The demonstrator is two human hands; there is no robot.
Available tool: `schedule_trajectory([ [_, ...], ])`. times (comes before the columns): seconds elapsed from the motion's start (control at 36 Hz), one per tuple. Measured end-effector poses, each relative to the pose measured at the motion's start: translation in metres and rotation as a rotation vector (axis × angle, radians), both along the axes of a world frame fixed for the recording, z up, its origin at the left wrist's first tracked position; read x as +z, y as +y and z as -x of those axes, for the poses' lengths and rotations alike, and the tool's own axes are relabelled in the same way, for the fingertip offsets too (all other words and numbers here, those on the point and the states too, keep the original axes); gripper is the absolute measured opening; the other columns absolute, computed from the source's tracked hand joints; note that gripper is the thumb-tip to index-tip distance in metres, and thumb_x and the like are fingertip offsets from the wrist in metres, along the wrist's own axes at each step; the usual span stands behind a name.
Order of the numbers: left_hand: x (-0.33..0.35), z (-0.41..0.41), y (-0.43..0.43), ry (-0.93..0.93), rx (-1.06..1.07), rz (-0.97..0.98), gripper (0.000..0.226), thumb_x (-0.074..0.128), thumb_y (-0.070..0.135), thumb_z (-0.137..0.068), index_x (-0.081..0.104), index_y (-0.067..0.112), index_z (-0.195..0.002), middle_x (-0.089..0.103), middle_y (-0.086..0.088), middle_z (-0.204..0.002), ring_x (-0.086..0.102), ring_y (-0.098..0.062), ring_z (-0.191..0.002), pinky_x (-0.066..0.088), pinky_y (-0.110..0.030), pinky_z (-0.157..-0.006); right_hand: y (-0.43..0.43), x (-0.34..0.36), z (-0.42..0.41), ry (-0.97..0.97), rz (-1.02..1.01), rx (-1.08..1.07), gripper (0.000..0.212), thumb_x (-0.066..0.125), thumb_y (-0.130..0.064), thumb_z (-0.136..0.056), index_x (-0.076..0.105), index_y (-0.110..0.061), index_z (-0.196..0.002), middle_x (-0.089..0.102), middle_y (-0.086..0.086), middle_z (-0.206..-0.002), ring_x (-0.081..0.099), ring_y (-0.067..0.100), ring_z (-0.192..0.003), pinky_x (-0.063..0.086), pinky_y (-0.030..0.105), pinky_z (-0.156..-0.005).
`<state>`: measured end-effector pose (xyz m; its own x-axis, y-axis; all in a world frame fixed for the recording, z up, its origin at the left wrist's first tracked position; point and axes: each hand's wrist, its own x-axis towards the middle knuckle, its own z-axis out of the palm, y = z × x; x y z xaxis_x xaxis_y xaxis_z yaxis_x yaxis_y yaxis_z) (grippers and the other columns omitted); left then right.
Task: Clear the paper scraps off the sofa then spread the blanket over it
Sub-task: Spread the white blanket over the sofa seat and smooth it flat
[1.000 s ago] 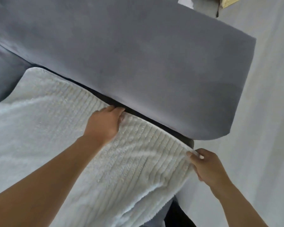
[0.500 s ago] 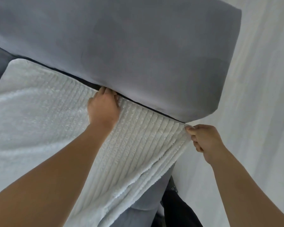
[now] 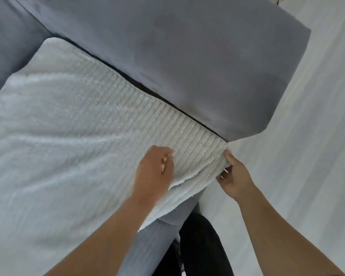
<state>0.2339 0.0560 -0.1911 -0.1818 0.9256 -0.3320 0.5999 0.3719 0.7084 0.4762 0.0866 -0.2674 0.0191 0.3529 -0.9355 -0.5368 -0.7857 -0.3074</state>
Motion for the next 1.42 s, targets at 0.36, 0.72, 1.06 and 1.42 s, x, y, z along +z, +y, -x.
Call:
schedule_trajectory([
  [0.36, -0.017, -0.081, -0.112, -1.132, 0.887, 0.649, 0.023, 0.051, 0.013, -0.105, 0.065, 0.014, -0.123, 0.078, -0.003, -0.114, 0.076, -0.021, -0.098, 0.053, -0.033, -0.074, 0.000, -0.007, 0.003, -0.222, 0.077, 0.186, 0.023, 0.068, -0.041, -0.096, 0.068, -0.018, -0.097, 0.066, -0.002, -0.075, 0.052, 0.013, -0.064, 0.040, 0.026, -0.053],
  [0.72, -0.039, -0.150, -0.074, -1.641, 1.329, 0.138, 0.029, 0.055, -0.010, -0.080, 0.070, 0.014, -0.085, 0.075, -0.007, -0.099, 0.075, -0.018, -0.092, 0.050, -0.027, -0.061, 0.020, -0.008, -0.024, -0.184, 0.106, 0.518, 0.021, 0.064, -0.035, -0.100, 0.055, -0.022, -0.086, 0.037, -0.006, -0.063, 0.031, 0.007, -0.050, 0.021, 0.022, -0.047],
  [1.06, -0.032, -0.147, -0.089, -1.369, 1.551, 0.038, 0.029, 0.064, 0.004, -0.091, 0.068, 0.015, -0.064, 0.056, 0.000, -0.066, 0.045, -0.013, -0.049, 0.031, -0.021, -0.041, 0.030, -0.006, -0.035, -0.242, 0.044, 0.644, 0.031, 0.056, -0.036, -0.103, 0.046, -0.021, -0.078, 0.031, -0.007, -0.067, 0.027, 0.008, -0.052, 0.019, 0.023, -0.048],
  [1.42, -0.034, -0.178, -0.151, -1.537, 1.993, 0.039, 0.021, 0.071, 0.010, -0.082, 0.058, 0.015, -0.098, 0.045, 0.002, -0.065, 0.043, -0.011, -0.049, 0.026, -0.021, -0.037, 0.029, -0.017, -0.031, -0.324, 0.036, 0.679, 0.026, 0.056, -0.041, -0.102, 0.061, -0.021, -0.086, 0.052, -0.005, -0.071, 0.045, 0.010, -0.059, 0.032, 0.025, -0.050],
])
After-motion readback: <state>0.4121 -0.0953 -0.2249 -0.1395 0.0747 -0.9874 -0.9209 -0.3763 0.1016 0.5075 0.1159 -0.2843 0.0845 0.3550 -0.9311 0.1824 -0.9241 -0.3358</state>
